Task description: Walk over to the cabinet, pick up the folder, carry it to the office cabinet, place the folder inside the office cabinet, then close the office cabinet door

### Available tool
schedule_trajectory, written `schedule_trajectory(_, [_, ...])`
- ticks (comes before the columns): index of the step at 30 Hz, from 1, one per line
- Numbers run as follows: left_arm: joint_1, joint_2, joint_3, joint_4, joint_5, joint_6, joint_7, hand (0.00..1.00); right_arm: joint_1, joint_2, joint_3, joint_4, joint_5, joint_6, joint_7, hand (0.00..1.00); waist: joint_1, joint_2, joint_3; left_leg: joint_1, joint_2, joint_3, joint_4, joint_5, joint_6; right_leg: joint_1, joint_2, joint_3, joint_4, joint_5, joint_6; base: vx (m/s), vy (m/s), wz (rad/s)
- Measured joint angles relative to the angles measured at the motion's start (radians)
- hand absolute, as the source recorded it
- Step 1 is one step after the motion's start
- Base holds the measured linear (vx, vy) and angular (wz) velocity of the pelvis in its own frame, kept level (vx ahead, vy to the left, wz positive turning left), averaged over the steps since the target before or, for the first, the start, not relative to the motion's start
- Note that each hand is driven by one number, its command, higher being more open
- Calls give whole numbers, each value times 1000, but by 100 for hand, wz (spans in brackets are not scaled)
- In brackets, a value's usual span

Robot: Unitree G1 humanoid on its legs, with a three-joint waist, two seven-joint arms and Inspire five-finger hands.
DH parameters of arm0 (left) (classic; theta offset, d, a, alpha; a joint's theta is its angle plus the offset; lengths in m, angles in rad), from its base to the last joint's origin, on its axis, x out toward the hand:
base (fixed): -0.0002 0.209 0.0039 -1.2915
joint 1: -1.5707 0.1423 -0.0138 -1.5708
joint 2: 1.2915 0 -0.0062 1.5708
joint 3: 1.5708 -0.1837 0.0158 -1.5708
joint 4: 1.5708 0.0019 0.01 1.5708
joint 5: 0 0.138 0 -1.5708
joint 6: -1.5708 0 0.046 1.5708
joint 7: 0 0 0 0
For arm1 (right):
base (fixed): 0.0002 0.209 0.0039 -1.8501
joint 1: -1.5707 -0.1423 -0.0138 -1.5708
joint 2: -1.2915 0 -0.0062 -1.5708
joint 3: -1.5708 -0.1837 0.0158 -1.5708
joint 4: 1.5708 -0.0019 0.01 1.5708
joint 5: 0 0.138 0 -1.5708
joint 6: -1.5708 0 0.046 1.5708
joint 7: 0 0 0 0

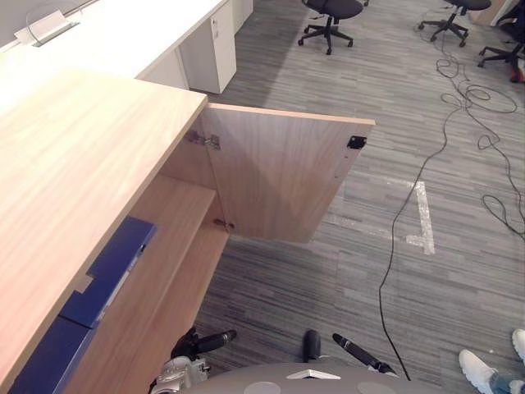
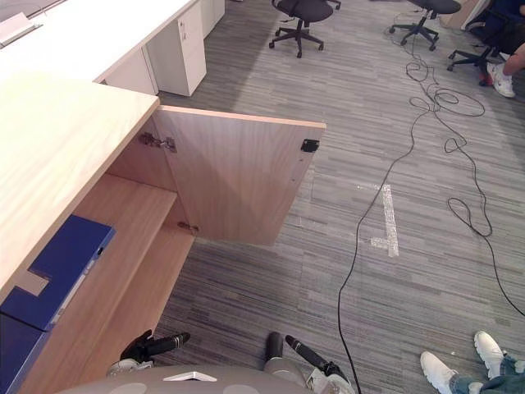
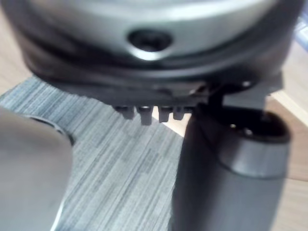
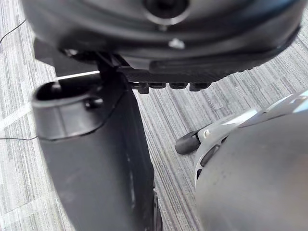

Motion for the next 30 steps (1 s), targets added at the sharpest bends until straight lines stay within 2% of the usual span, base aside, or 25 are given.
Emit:
schedule_trajectory(3, [4, 4, -35, 1, 0, -1, 1, 100, -2, -6, 93, -7, 59, -18, 6, 100, 1, 5, -17, 4, -9, -3, 9, 0, 0, 3, -7, 2, 0, 0, 0, 16, 43, -10])
schedule_trajectory(5, [4, 6, -68, 2, -2, -2, -2, 100, -4, -16, 215, -42, 149, -36, 26, 100, 1, 12, -22, 4, -21, -4, 16, 0, 0, 3, -15, 12, 0, 0, 0, 5, 37, -10])
schedule_trajectory(10, [17, 7, -85, 1, -16, -5, -8, 100, -42, -24, 400, -109, 406, -65, 108, 100, 1, 24, -41, 1, -40, -3, 73, 0, 0, 9, -27, 49, 0, 0, 0, 7, 15, -20])
schedule_trajectory(12, [20, 7, -83, 0, -24, -7, -15, 100, -53, -28, 442, -163, 479, -68, 135, 100, 4, 16, -39, -39, -63, -23, 171, 8, -4, 16, -65, 59, 0, 0, 0, -5, 30, -8])
schedule_trajectory(13, [21, 7, -85, -2, -37, -14, -21, 100, -67, -23, 454, -174, 531, -79, 147, 100, 6, -9, -32, -69, -58, -29, 153, -90, 49, 19, -100, 65, 0, -1, 1, -88, 67, 36])
schedule_trajectory(14, [27, -1, -86, -12, -38, -23, -27, 100, -88, -43, 457, -183, 579, -85, 155, 100, 0, 27, -45, -72, -21, -29, -64, 3, 33, 14, -74, 39, -3, 9, 13, -106, 68, 18])
schedule_trajectory(16, [40, 12, -68, -33, -68, -14, -18, 100, -115, -41, 495, -212, 660, -86, 166, 100, 34, 4, -48, -57, -38, -5, -76, 21, 32, 6, -85, 31, -1, 13, 26, -71, 36, -19])
schedule_trajectory(20, [81, 50, -66, -30, -68, -8, -6, 100, -147, -7, 492, -260, 818, -99, 180, 100, 34, -18, -58, -53, -47, -7, -85, 21, 32, 3, -84, 23, -1, 10, 23, -12, 7, -7])
schedule_trajectory(23, [93, 46, -48, -30, -77, -5, -1, 100, -189, -15, 412, -298, 928, -143, 170, 100, 39, 4, -44, -58, -45, -26, -83, 21, 32, 4, -82, 6, -1, 10, 23, 1, -25, 10])
schedule_trajectory(26, [103, 34, -36, -31, -77, -4, 3, 100, -208, -49, 362, -350, 932, -173, 139, 100, 42, 23, -42, -65, -41, -39, -81, 21, 32, 3, -81, -4, -1, 11, 23, -6, -31, 9])
schedule_trajectory(29, [112, 32, -25, -32, -77, -4, 6, 100, -219, -121, 344, -399, 864, -181, 100, 100, 42, 24, -41, -63, -36, -49, -81, 22, 31, 10, -77, -16, -4, 11, 23, -30, -36, 8])
schedule_trajectory(30, [114, 32, -19, -33, -77, -4, 6, 100, -231, -148, 326, -409, 793, -181, 83, 100, 39, 23, -40, -61, -36, -55, -80, 22, 31, 17, -77, -28, -6, 11, 23, -51, -36, 11])
